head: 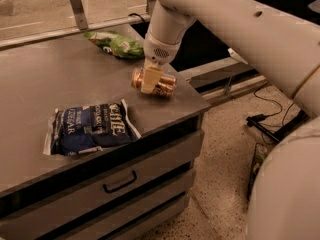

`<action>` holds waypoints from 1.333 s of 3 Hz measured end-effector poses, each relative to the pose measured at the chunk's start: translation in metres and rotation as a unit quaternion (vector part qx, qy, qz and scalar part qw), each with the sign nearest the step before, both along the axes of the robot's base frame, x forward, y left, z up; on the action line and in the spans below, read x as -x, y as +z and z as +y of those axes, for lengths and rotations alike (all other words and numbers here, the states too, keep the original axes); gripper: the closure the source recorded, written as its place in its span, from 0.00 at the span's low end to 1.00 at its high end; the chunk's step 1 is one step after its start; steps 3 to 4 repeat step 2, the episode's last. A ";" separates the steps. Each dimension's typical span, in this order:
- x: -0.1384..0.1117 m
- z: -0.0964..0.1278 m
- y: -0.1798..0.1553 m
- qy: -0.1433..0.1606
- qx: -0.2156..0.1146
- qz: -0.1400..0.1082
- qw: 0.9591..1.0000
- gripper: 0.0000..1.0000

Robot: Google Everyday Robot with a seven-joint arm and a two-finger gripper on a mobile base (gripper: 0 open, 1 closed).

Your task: Knock orange can over

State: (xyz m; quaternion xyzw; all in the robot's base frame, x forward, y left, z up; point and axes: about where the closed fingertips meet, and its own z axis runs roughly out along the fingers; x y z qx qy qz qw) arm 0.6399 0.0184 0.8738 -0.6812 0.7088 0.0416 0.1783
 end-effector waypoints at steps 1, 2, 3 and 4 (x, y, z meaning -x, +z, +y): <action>0.000 0.002 -0.004 0.001 -0.001 0.000 1.000 0.00; 0.000 0.002 -0.004 0.001 -0.001 0.000 1.000 0.00; 0.000 0.002 -0.004 0.001 -0.001 0.000 1.000 0.00; 0.000 0.002 -0.004 0.001 -0.001 0.000 1.000 0.00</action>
Offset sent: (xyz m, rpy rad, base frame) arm 0.0002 0.0021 -0.0036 0.0017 -0.0003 0.0021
